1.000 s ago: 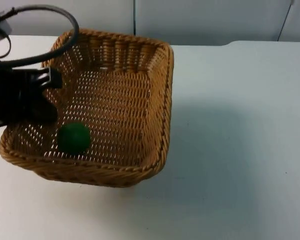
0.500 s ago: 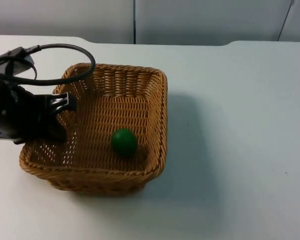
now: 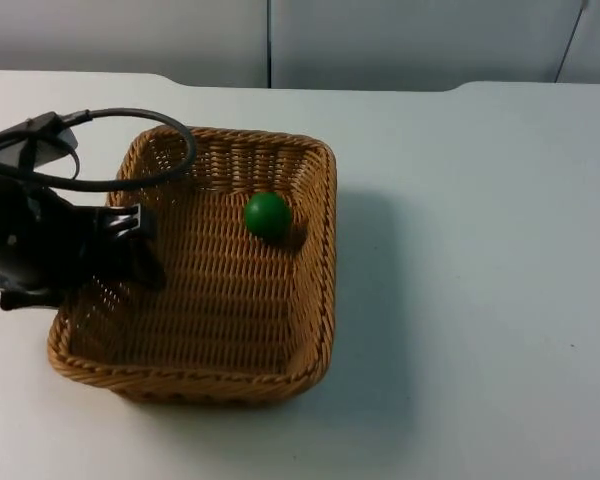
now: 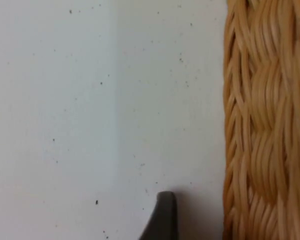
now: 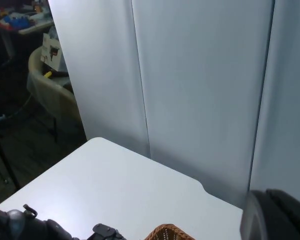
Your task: Pick up the basket with the left hand and place the ball into the basket with the right hand.
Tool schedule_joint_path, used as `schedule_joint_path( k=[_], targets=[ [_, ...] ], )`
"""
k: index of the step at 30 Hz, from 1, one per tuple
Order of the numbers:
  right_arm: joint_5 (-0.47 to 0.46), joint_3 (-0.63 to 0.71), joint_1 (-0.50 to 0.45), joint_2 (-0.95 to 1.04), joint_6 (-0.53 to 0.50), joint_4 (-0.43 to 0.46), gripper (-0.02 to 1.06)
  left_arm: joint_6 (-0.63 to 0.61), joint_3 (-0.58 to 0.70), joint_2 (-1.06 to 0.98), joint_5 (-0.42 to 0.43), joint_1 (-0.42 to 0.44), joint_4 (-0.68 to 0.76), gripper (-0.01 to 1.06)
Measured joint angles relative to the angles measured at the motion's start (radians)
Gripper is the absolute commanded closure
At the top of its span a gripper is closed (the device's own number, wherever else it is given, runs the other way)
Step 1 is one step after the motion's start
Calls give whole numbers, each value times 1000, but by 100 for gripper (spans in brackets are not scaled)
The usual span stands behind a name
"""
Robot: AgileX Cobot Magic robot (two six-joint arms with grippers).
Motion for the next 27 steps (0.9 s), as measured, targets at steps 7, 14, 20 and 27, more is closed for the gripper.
schedule_joint_path(
  k=[7,14,20,27],
  targets=[
    [0,0,0,0,0,-7,105,2,-24,-73,4,29,76,28],
    [1,0,0,2,0,-23,105,-53,-29,-237,-8,40,188,41],
    [6,0,0,2,-24,-27,105,-228,-29,-457,51,40,396,104],
    [6,0,0,2,-48,-27,105,-531,-29,-775,204,40,783,105]
  ],
)
